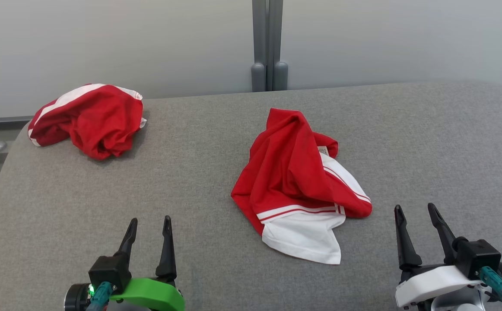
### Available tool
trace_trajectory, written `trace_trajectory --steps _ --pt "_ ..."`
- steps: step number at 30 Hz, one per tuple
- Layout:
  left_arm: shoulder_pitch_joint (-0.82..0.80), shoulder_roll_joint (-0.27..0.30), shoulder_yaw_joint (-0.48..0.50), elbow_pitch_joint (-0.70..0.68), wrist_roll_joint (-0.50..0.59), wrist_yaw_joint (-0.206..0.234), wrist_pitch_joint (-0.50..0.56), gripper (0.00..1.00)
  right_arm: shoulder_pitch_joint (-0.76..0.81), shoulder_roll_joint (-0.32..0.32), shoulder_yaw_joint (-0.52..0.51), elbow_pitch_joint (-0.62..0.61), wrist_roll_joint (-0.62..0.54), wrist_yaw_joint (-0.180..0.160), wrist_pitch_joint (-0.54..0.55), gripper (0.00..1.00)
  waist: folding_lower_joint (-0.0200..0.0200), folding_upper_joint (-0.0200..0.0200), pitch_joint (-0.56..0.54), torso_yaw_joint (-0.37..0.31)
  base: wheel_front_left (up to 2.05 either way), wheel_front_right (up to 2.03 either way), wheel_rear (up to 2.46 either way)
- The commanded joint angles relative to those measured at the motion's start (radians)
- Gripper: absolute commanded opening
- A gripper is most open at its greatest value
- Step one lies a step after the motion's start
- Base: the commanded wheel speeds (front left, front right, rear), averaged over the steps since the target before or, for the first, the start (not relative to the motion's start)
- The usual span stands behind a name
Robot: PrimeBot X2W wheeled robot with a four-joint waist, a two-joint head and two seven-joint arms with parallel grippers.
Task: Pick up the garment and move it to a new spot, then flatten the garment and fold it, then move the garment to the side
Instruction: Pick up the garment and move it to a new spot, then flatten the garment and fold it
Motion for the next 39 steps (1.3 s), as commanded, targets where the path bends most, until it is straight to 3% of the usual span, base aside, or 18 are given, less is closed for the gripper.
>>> trace_trajectory --steps 1,29,39 --pt "0.019 -0.003 0.009 0.005 0.011 -0.006 -0.001 1.0 0.007 -0.003 0.002 0.003 0.002 -0.001 -0.001 1.0 0.0 0.0 -0.002 0.0 0.0 0.0 0.0" --pt "0.008 -0.015 0.028 0.023 0.024 -0.025 -0.001 1.0 -0.003 -0.003 0.007 0.015 -0.035 -0.001 -0.001 1.0 0.0 0.0 0.004 0.013 0.0 0.0 0.0" --pt "-0.024 -0.015 0.009 0.024 0.029 -0.029 -0.001 1.0 -0.094 -0.003 0.058 0.165 -0.127 -0.001 -0.001 1.0 0.0 0.0 0.038 0.052 0.0 0.0 0.0"
